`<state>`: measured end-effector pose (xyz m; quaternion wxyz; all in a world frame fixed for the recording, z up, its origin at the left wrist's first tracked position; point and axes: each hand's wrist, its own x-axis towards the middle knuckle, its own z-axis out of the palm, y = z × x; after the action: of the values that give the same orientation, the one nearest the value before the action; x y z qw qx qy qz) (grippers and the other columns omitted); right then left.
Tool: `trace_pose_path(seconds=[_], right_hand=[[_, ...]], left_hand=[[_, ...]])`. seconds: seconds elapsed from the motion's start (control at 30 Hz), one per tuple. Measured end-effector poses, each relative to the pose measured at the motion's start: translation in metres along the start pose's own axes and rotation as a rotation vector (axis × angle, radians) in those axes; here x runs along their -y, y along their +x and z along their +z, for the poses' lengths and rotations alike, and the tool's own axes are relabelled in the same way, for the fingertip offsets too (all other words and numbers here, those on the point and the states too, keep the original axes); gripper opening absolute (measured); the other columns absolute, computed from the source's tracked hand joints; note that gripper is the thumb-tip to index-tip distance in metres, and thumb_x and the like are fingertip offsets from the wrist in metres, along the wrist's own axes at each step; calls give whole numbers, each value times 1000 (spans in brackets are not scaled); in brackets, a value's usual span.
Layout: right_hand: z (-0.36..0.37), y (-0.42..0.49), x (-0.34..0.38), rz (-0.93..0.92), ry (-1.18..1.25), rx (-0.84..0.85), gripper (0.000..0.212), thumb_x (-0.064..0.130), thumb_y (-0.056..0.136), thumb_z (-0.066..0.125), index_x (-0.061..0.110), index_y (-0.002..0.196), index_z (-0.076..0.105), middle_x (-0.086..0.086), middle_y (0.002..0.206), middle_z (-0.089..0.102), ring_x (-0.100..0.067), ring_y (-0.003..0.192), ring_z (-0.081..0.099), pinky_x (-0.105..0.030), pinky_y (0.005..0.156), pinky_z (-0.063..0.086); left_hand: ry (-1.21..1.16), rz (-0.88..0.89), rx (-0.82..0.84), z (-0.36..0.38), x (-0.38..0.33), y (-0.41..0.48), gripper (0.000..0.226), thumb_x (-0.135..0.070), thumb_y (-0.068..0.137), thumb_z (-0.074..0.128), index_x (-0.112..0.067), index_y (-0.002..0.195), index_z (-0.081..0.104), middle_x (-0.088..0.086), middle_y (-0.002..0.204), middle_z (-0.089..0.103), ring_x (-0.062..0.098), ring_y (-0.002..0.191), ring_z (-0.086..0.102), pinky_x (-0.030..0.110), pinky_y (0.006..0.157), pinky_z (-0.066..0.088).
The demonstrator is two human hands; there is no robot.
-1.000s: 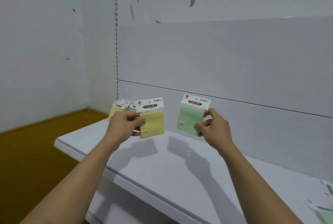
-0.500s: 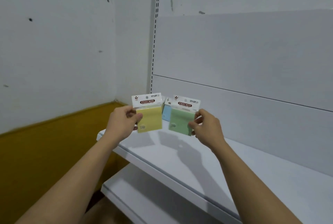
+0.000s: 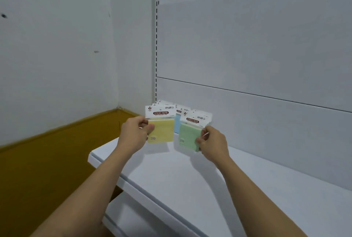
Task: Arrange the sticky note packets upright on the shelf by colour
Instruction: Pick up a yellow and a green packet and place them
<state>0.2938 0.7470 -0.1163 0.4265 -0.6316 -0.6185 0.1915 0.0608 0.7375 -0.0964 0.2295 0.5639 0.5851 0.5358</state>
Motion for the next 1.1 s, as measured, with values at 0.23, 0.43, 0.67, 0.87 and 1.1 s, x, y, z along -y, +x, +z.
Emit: trace_pose_path(seconds=[0.23, 0.43, 0.67, 0.87, 1.1], right_hand=[[37, 29, -27, 56, 44, 18, 16, 6, 80, 62, 18, 77, 53, 3, 72, 58, -22, 74, 56, -26, 62, 36], [48, 51, -35, 97, 111, -112, 14, 3, 83, 64, 14, 86, 56, 0, 82, 61, -22, 81, 56, -27, 71, 40], [62, 56, -43, 181, 108, -299, 15, 2, 80, 63, 14, 86, 55, -4, 80, 63, -26, 80, 59, -35, 73, 47], [75, 62, -34, 242, -14, -369, 18, 6, 84, 61, 11, 101, 55, -4, 89, 63, -24, 84, 57, -31, 73, 42], [90, 68, -26, 366, -109, -457, 27, 10, 86, 60, 9, 112, 51, -8, 104, 65, -29, 98, 59, -33, 76, 42]], left_hand=[[52, -2, 5, 20, 16, 24, 9, -13, 83, 69, -14, 75, 66, 7, 78, 71, 30, 73, 70, 50, 74, 58], [36, 3, 69, 24, 37, 51, 8, -12, 83, 68, -14, 76, 68, 8, 80, 70, 31, 75, 70, 51, 73, 57], [18, 46, 200, 26, 61, 94, 4, -12, 83, 69, -9, 85, 70, 6, 81, 69, 33, 75, 69, 51, 76, 57], [-40, 36, 281, 20, 86, 128, 2, -12, 83, 70, -10, 81, 69, 9, 80, 70, 34, 78, 69, 51, 77, 57], [-87, 44, 366, 8, 106, 158, 12, -5, 84, 69, -14, 75, 68, 5, 73, 66, 23, 69, 62, 47, 77, 58]])
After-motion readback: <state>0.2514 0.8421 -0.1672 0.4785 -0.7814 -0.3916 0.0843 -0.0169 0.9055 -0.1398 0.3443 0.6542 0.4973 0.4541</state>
